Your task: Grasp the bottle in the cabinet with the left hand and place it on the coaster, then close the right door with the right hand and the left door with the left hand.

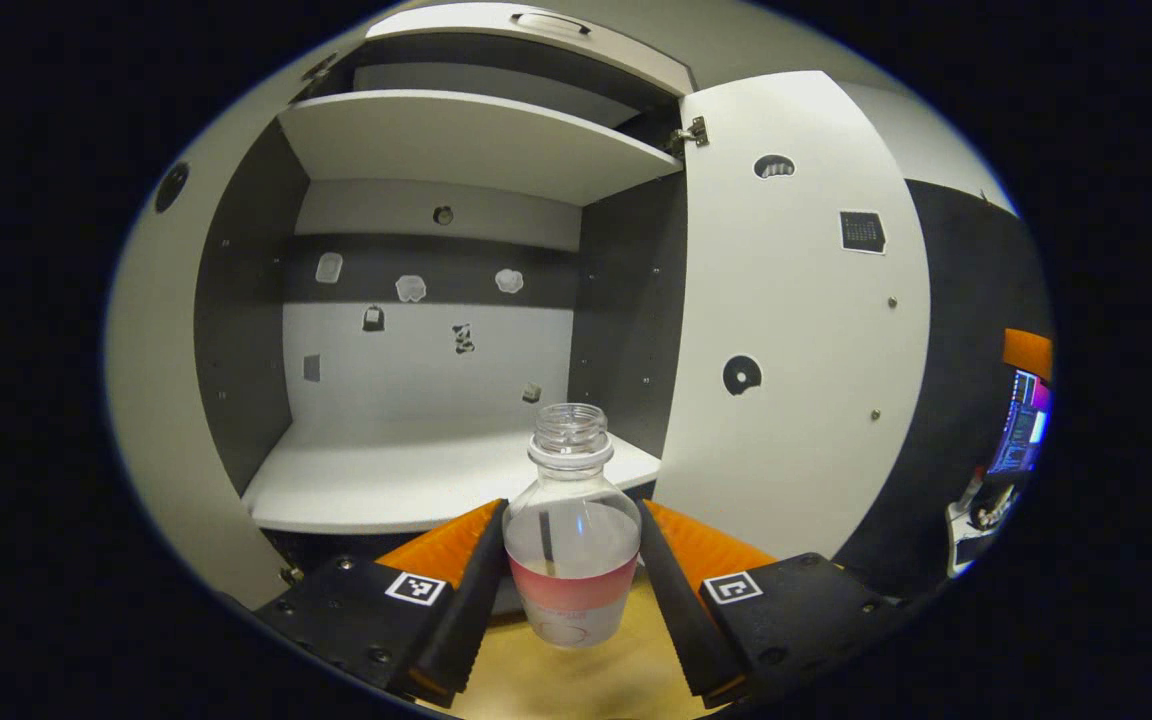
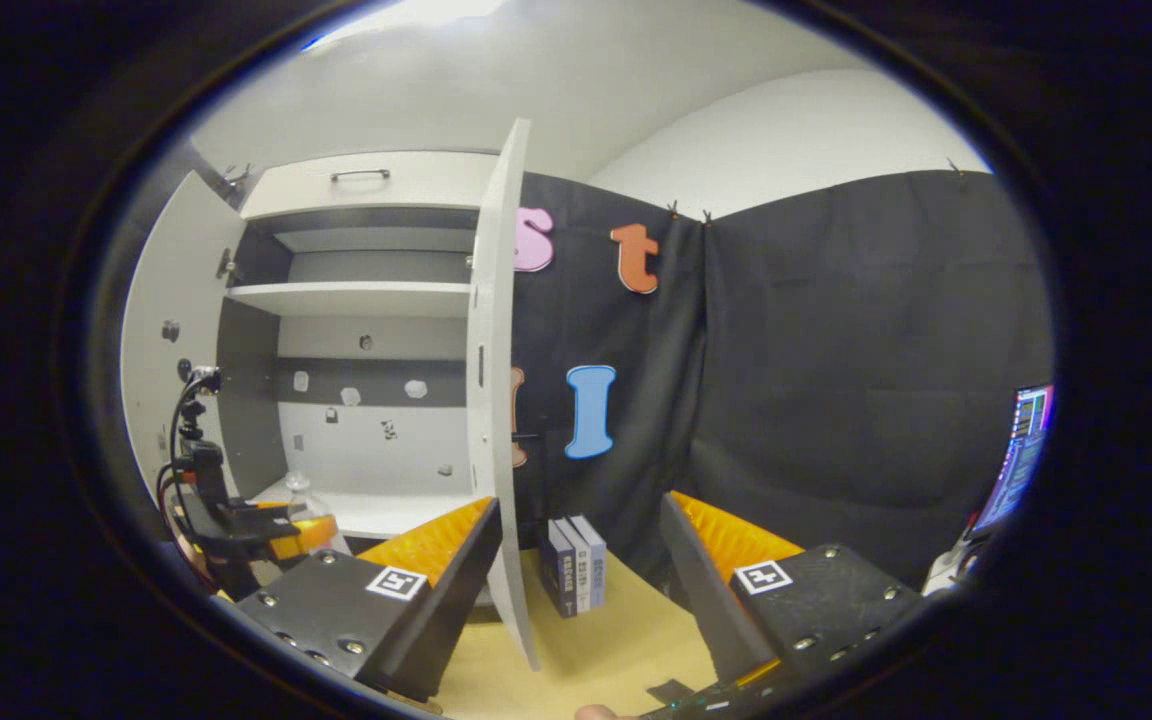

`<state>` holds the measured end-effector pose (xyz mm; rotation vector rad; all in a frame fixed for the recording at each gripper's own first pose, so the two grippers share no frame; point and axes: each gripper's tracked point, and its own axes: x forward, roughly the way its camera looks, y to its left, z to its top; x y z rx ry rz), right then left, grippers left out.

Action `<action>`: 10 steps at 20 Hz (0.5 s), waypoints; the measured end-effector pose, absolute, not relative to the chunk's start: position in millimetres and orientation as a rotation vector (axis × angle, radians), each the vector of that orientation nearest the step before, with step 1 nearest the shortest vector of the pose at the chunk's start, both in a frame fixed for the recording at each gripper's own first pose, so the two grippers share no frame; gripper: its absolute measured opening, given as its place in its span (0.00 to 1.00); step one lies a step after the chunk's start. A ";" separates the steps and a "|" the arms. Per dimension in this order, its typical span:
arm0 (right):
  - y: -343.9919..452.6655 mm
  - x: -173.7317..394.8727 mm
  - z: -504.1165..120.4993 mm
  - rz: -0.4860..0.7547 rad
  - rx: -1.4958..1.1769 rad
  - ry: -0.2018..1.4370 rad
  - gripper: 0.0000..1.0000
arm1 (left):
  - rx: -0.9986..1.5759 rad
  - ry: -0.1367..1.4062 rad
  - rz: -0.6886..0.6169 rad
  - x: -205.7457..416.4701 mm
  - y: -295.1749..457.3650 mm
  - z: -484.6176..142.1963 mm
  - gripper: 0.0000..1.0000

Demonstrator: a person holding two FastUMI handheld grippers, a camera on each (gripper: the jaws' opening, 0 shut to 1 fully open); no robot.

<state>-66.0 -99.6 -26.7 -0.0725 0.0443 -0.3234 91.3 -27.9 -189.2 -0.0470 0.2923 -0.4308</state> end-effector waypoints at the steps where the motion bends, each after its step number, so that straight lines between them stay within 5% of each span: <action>1: -96.0 -64.3 -24.6 -0.312 -0.072 0.041 0.94 | -0.068 0.310 -0.442 80.4 -26.0 -197.7 0.79; 10: -94.8 -64.0 -22.1 -0.270 -0.047 0.027 0.96 | -0.090 0.517 -0.423 6.3 1.6 -305.2 0.79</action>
